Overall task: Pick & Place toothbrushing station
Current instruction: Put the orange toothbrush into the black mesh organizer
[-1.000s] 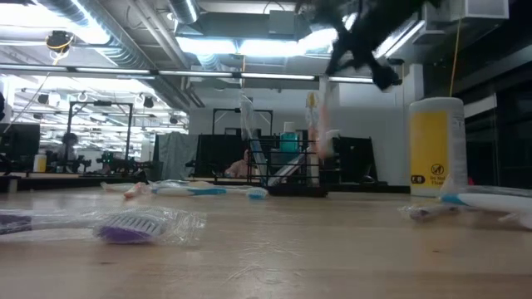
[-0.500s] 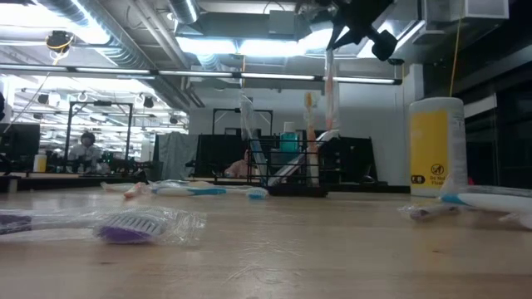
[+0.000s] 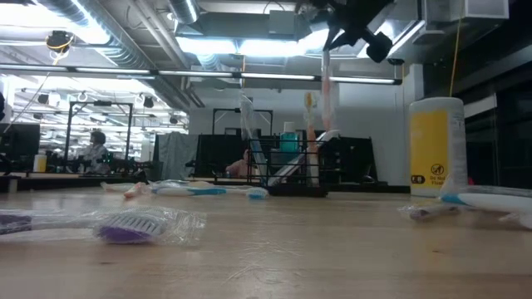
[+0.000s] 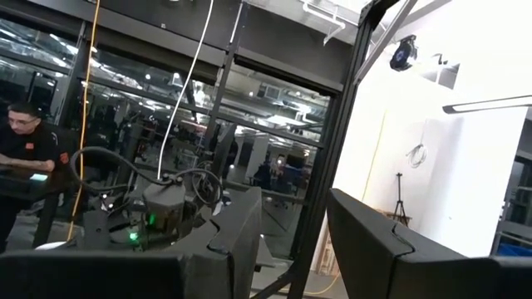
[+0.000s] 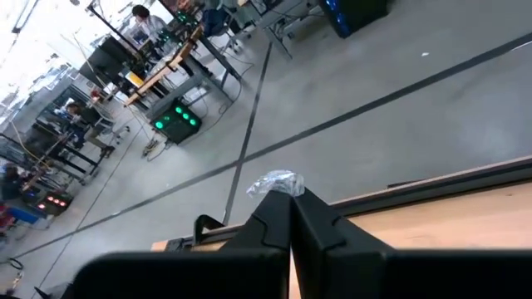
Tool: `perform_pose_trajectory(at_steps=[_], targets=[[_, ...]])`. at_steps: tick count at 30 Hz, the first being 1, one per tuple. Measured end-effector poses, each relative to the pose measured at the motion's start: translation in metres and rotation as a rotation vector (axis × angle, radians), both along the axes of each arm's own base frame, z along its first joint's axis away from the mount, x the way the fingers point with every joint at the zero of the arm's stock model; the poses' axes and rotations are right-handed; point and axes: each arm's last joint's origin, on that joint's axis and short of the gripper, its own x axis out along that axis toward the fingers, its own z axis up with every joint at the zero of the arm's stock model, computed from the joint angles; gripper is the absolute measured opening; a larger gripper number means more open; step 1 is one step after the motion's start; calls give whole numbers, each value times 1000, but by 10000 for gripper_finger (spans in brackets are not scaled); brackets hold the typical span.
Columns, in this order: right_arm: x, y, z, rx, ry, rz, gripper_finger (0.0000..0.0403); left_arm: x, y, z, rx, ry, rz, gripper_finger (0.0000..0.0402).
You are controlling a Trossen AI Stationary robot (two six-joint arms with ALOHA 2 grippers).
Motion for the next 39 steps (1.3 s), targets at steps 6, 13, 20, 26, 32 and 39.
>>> perform_pose_trajectory(at_steps=[6,13,20,26,32,39], targets=[[14,-1,-12,3,12,4,0,0,0,0,-1,0,0,134],[19,-1,-24,3,84,15,0,0,0,0,-11,1,-16,134],[35,4,-48,28,154,40,0,0,0,0,-11,2,-16,134],[38,7,-79,145,243,36,2,0,0,0,-11,2,-17,134],[36,14,-84,212,248,38,38,0,0,0,-9,1,-16,134],[19,24,-62,217,225,83,106,0,0,0,-4,0,-14,134]])
